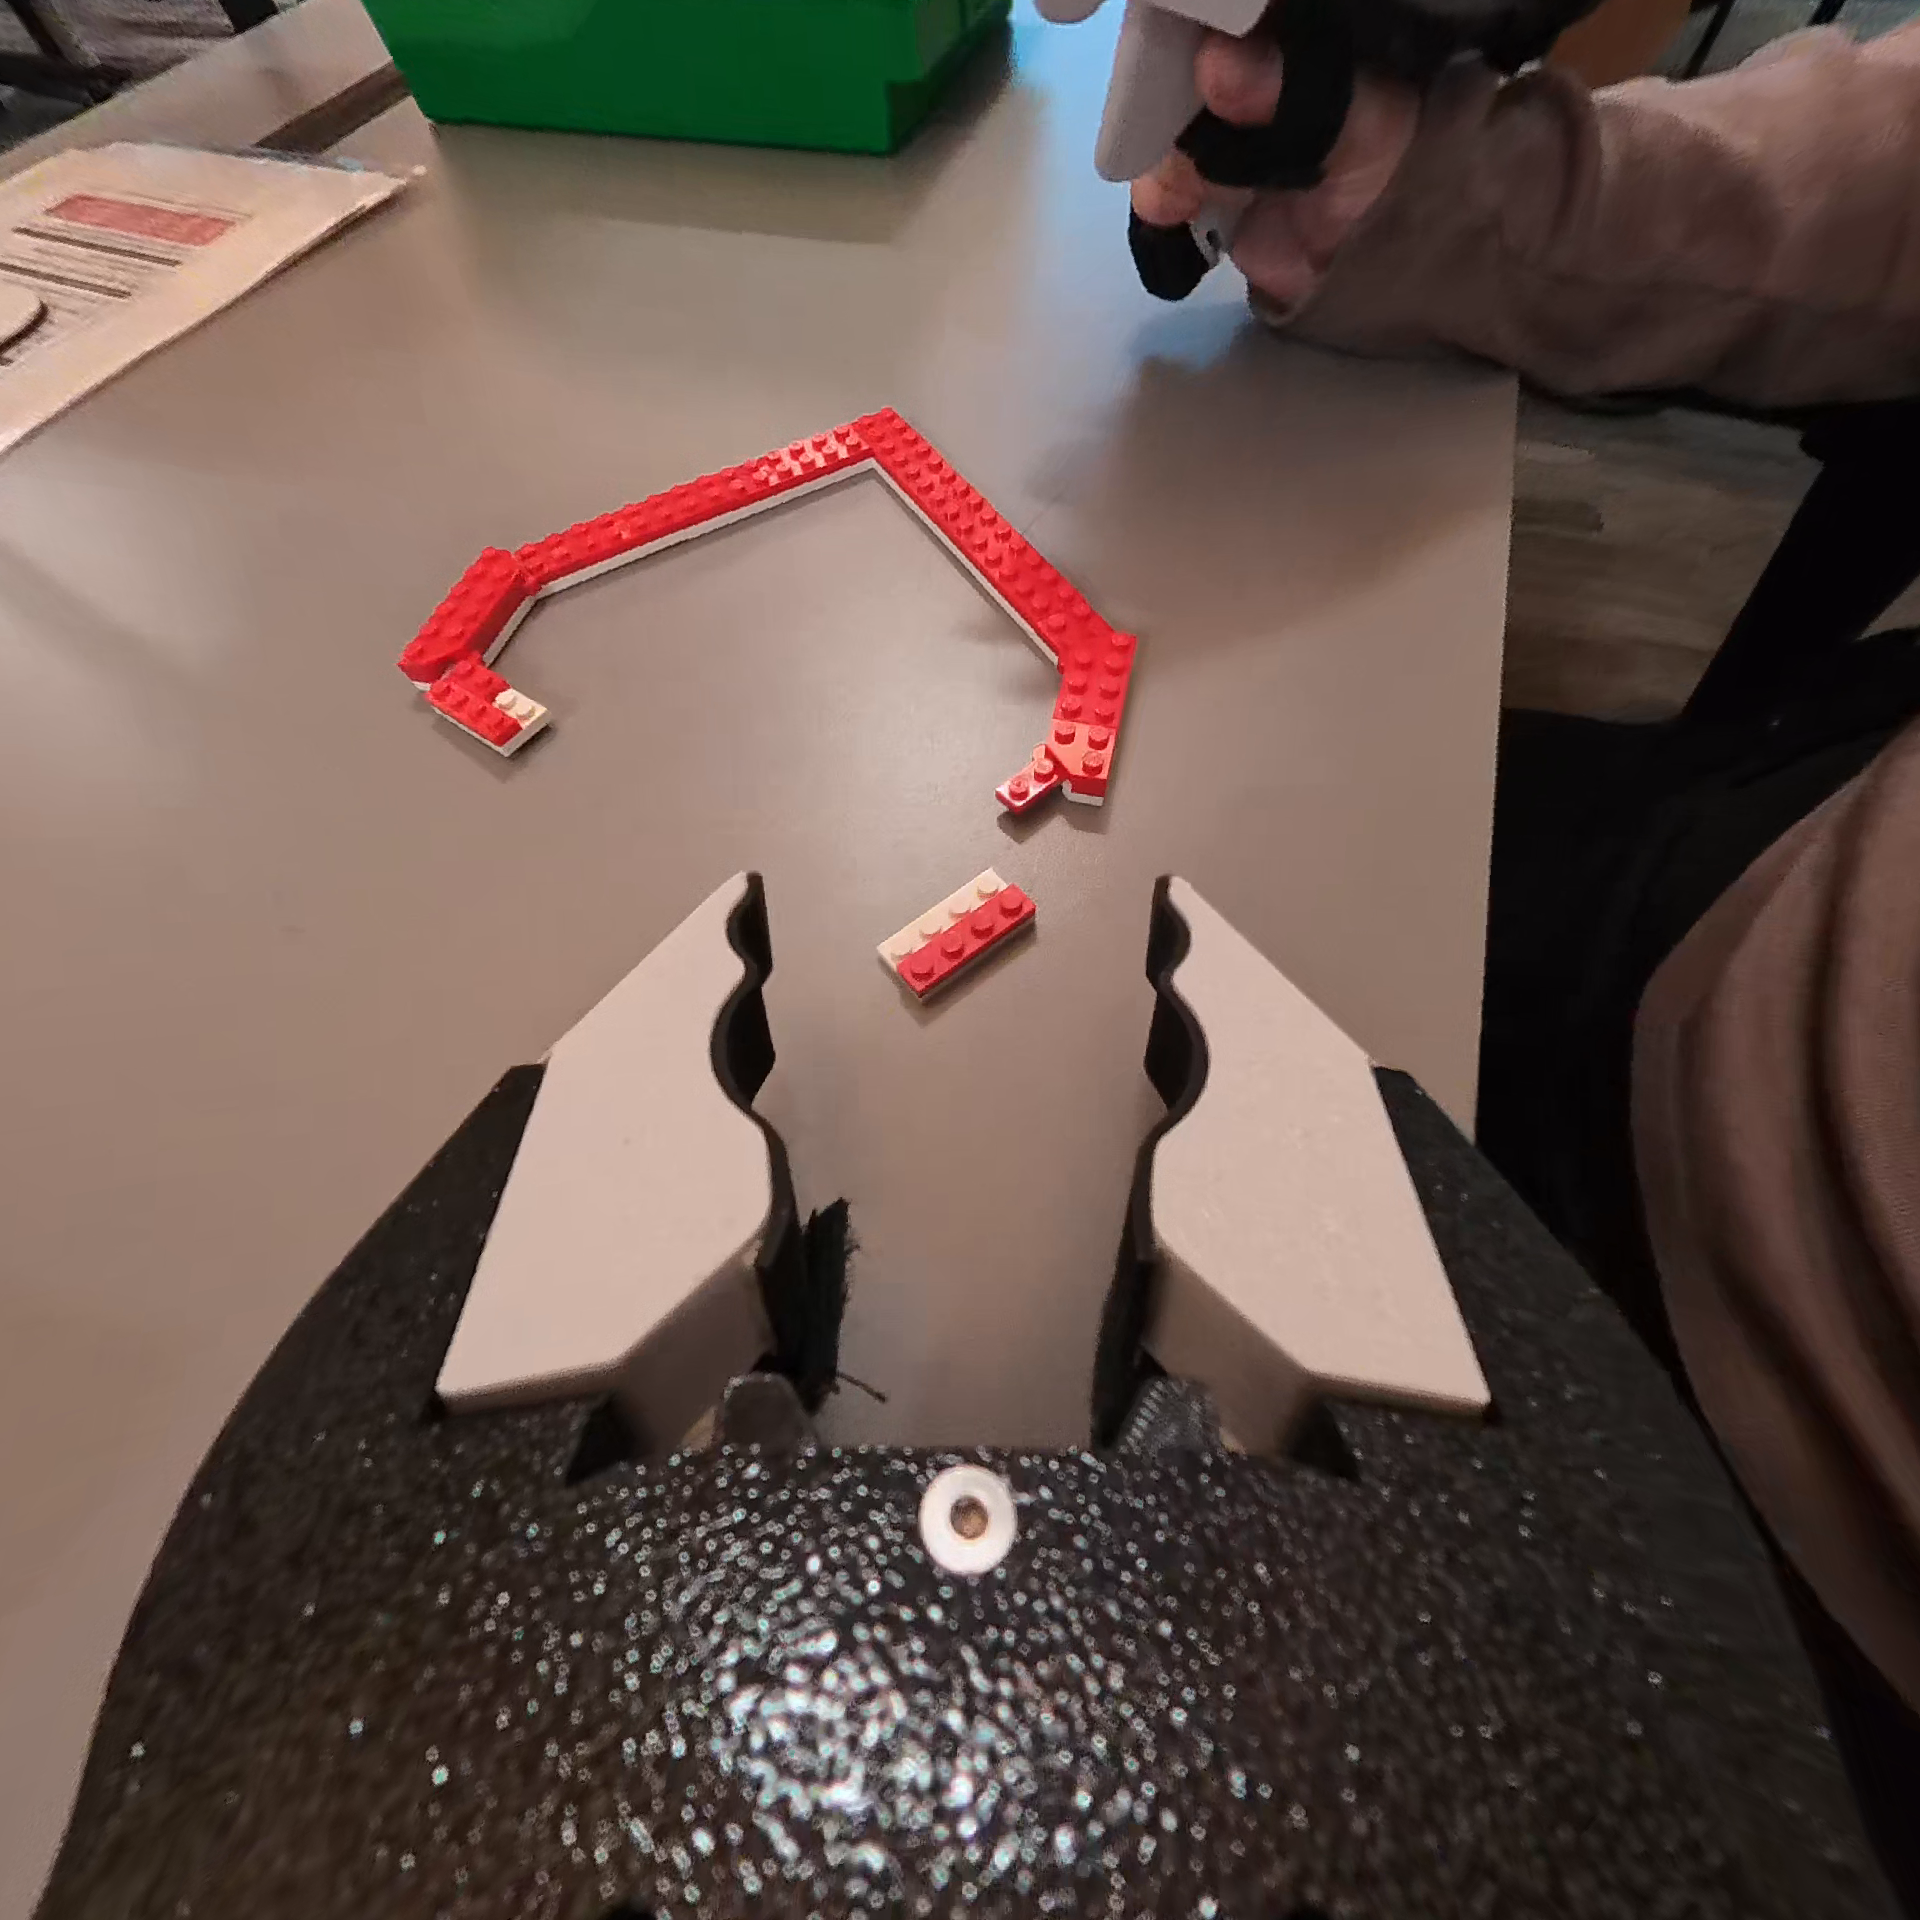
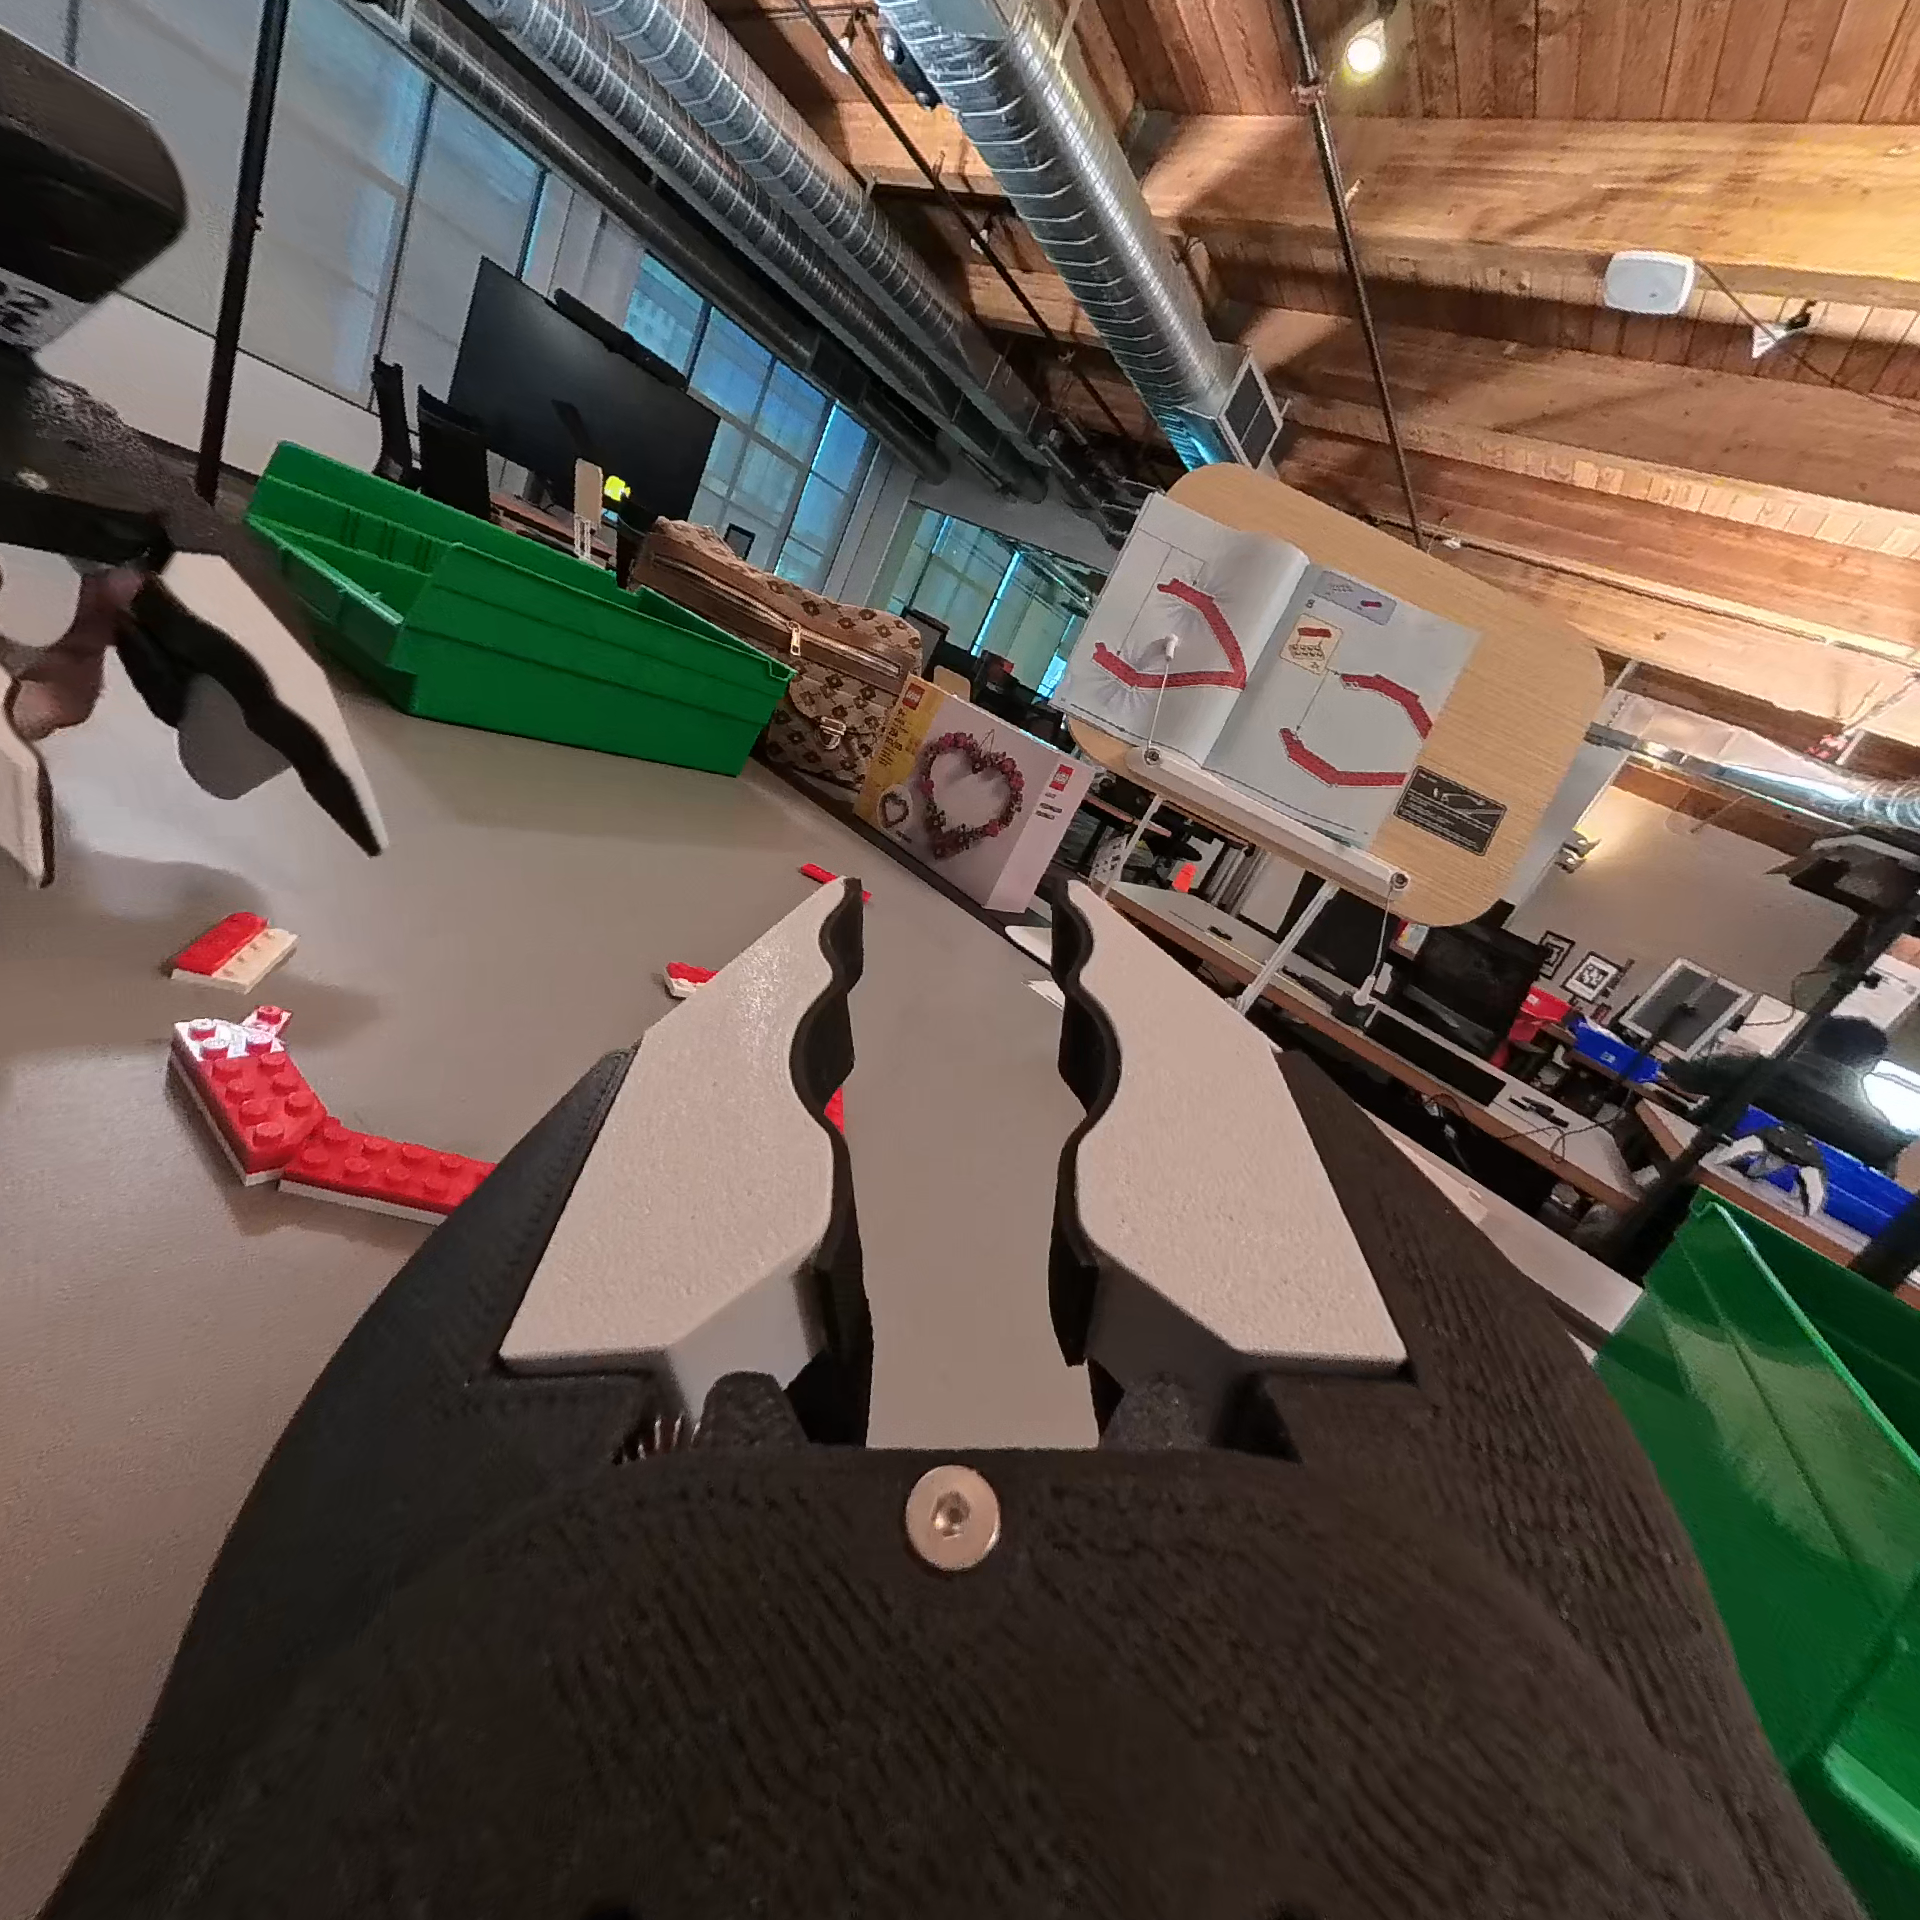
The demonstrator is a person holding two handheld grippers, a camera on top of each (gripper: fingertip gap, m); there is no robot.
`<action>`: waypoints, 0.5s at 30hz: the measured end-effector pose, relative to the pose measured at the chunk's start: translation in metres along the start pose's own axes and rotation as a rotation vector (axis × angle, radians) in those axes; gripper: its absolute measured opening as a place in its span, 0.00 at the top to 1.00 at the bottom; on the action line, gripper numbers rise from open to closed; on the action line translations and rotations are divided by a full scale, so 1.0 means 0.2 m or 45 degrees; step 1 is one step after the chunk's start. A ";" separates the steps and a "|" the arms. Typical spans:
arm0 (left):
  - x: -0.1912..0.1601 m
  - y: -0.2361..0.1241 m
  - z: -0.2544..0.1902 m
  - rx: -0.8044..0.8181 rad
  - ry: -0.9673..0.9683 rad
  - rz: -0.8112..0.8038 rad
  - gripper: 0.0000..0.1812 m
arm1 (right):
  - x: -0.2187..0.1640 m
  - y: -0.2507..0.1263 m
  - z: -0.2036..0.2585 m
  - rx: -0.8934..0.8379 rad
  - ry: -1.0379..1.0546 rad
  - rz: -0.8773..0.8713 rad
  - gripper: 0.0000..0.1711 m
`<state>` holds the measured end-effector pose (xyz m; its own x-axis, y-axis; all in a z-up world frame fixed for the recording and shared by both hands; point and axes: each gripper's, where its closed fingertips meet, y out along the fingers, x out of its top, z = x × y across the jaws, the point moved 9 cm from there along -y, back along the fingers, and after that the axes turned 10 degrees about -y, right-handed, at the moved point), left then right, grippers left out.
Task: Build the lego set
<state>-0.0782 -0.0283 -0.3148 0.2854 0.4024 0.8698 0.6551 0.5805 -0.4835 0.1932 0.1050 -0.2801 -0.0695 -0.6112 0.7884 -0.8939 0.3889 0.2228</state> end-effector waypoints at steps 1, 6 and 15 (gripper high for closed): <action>0.00 0.00 0.00 0.000 0.012 0.014 0.61 | 0.00 0.00 0.00 0.000 0.002 0.001 0.80; -0.01 0.03 -0.01 -0.032 0.019 0.088 0.63 | 0.00 0.00 0.00 0.008 0.008 0.001 0.80; -0.04 0.03 0.02 -0.005 0.015 0.172 0.69 | 0.00 0.01 0.01 0.059 0.027 -0.001 0.80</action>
<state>-0.0795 -0.0255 -0.3250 0.3791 0.4686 0.7979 0.6128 0.5189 -0.5959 0.1908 0.1041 -0.2814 -0.0601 -0.5968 0.8002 -0.9136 0.3558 0.1968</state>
